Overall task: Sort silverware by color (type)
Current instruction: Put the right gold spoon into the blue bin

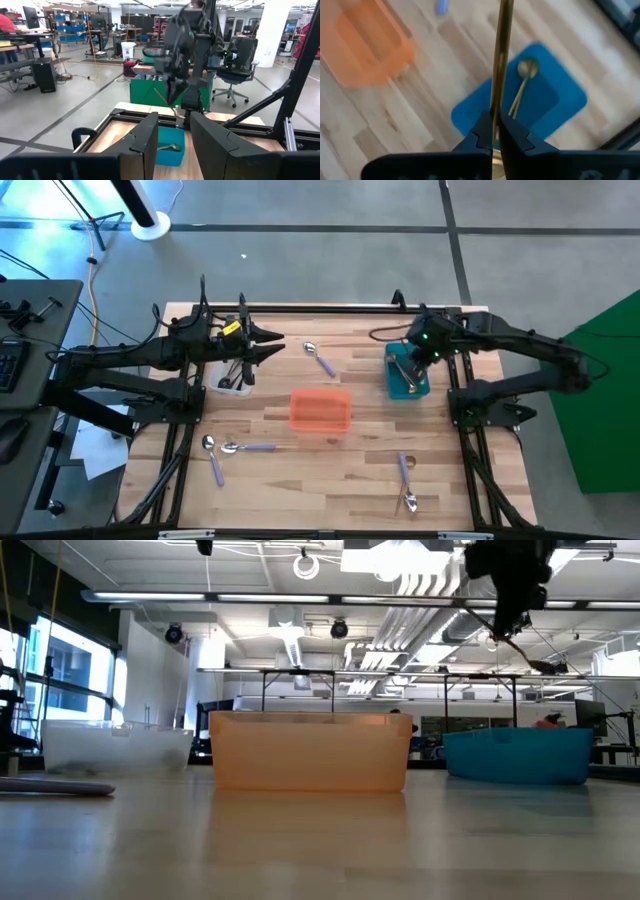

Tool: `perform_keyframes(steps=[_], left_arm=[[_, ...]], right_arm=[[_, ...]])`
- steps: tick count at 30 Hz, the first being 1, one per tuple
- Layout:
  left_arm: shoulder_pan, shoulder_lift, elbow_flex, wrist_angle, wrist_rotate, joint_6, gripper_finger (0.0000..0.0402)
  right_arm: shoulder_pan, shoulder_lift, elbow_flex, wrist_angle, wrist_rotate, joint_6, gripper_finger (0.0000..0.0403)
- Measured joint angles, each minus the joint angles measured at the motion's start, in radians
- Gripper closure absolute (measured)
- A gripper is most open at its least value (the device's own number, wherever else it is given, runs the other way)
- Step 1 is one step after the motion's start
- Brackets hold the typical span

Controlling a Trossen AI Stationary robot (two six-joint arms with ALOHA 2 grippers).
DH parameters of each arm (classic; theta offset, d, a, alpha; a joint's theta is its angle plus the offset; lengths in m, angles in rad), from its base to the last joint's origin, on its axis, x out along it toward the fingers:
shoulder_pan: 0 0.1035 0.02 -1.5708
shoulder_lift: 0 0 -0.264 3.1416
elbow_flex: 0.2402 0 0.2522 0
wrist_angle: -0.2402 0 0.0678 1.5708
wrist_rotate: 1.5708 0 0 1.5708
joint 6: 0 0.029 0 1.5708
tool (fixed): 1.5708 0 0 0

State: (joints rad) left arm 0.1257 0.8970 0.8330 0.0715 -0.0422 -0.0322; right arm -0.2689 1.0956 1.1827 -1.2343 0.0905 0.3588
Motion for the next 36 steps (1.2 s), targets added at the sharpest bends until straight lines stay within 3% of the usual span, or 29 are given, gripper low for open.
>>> perform_keyframes(steps=[5, 15, 27, 36], left_arm=[[0.000, 0.000, 0.000, 0.000, -0.021, 0.000, 0.0296], [0.000, 0.000, 0.000, 0.000, -0.026, -0.042, 0.0296], [0.000, 0.000, 0.000, 0.000, -0.026, -0.060, 0.0296], [0.000, 0.000, 0.000, 0.000, -0.022, -0.123, 0.0296]], right_arm=[[-0.022, -0.057, -0.101, 0.011, -0.074, 0.026, 0.0403], [-0.105, -0.030, -0.101, 0.086, -0.120, -0.001, 0.0403], [-0.293, 0.238, -0.101, 0.087, -0.174, -0.106, 0.0403], [-0.349, 0.407, -0.101, 0.078, -0.235, -0.136, 0.0403]])
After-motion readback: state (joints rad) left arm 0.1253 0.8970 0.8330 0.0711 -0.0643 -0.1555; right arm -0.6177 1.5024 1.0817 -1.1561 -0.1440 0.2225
